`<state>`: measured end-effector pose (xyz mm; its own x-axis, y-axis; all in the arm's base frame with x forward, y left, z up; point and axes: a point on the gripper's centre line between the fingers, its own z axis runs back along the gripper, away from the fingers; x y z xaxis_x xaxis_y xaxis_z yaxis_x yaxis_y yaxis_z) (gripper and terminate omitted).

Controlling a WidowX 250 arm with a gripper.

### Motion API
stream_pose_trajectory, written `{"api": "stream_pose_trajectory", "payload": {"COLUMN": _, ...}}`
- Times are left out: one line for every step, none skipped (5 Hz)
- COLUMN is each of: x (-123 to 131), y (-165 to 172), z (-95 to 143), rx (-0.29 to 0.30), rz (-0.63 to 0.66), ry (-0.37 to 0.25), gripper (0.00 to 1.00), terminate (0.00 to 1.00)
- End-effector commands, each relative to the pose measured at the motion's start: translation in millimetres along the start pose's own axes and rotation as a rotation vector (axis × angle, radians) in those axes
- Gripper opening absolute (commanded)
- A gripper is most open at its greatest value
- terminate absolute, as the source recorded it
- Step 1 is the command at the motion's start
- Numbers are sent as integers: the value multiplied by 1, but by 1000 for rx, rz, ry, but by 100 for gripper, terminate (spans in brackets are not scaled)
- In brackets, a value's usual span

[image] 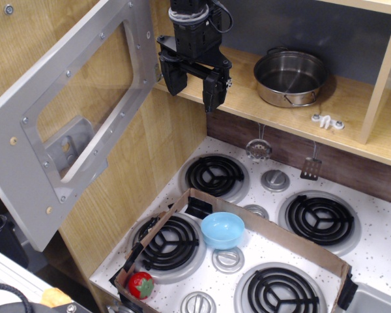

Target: Close microwave

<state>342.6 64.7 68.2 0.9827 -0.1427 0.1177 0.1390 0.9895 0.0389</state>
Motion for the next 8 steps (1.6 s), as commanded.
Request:
{"api": "stream_pose_trajectory", "payload": {"x": 0, "y": 0, "z": 0, "rx": 0, "rz": 0, "ry": 0, "gripper": 100, "terminate": 0}}
{"api": "stream_pose_trajectory", "payload": {"x": -15, "y": -1, "z": 24, "rx": 77, "rz": 10, "ry": -24, "gripper": 100, "terminate": 0}}
{"api": "stream_pose_trajectory", "payload": {"x": -27, "y": -2, "z": 48, "rx": 119, "rz": 49, "ry": -9, "gripper": 100, "terminate": 0}}
{"api": "stream_pose_trajectory", "payload": {"x": -46, "y": -1, "z": 72, "rx": 160, "rz": 91, "ry": 17, "gripper": 100, "terminate": 0}}
{"api": "stream_pose_trajectory", "payload": {"x": -66, "y": -2, "z": 89, "rx": 215, "rz": 116, "ry": 35, "gripper": 100, "terminate": 0}}
{"api": "stream_pose_trajectory", "payload": {"x": -95, "y": -4, "z": 110, "rx": 258, "rz": 178, "ry": 79, "gripper": 100, "terminate": 0}}
{"api": "stream_pose_trajectory", "payload": {"x": -118, "y": -2, "z": 123, "rx": 297, "rz": 287, "ry": 150, "gripper": 100, "terminate": 0}}
{"api": "stream_pose_trajectory", "payload": {"x": -136, "y": 5, "z": 130, "rx": 344, "rz": 363, "ry": 170, "gripper": 100, "terminate": 0}}
